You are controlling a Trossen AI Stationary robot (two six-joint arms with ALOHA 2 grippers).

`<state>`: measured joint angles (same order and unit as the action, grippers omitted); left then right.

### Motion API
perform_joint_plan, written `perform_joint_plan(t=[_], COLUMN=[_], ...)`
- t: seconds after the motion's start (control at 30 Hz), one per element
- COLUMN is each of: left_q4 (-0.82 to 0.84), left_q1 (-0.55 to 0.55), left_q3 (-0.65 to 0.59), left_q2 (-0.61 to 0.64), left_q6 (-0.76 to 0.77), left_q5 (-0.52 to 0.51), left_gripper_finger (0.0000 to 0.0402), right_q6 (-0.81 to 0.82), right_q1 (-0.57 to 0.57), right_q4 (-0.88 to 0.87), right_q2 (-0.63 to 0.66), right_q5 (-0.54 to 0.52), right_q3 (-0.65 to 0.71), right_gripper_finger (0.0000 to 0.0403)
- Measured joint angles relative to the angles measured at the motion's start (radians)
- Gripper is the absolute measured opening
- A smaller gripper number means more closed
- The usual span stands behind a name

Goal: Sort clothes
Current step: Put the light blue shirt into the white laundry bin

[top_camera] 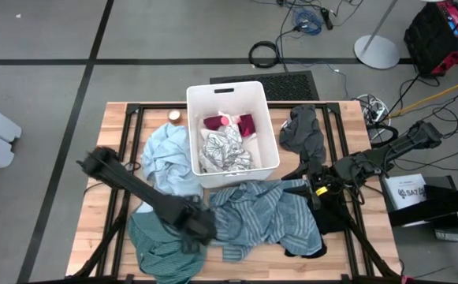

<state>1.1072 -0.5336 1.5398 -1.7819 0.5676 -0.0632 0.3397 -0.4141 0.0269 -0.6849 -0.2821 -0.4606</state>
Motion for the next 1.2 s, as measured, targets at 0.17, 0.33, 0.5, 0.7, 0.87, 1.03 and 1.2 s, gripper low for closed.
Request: perform_joint_plan(t=[0.17,0.33,0.5,0.7,0.87,1.03,1.2], left_q4=[0.071,0.232,0.467,0.426,0.376,0.258,0.115], left_q1=[-0.032,-0.044,-0.044,-0.011,0.029,0.086,0.138], left_q3=[-0.007,-0.008,-0.023,-0.245,-0.499,-0.695,-0.815], left_q2=[0.226,0.406,0.507,0.595,0.653,0.706,0.718], left_q6=[0.124,0.328,0.465,0.469,0.607,0.621,0.537], left_q5=[-0.229,-0.436,-0.515,-0.455,-0.386,-0.37,-0.347], left_gripper_finger=[0.0182,0.0182,0.0182,0.0182,0.0182,0.0182,0.0182], right_q6=[-0.003,-0.006,-0.007,-0.011,-0.011,-0.011,-0.008], right_q1=[0.0,0.0,0.0,0.0,0.0,0.0,0.0], right_q4=[-0.003,-0.004,-0.017,-0.029,-0.031,-0.032,-0.031], right_q2=[0.0,0.0,0.0,0.0,0.0,0.0,0.0], right_q5=[0.0,0.0,0.0,-0.004,-0.004,-0.004,-0.004], right_q3=[0.0,0.0,0.0,0.0,0.0,0.0,0.0], right_gripper_finger=[0.0183,0.0183,0.0183,0.0183,0.0183,0.0183,0.0183])
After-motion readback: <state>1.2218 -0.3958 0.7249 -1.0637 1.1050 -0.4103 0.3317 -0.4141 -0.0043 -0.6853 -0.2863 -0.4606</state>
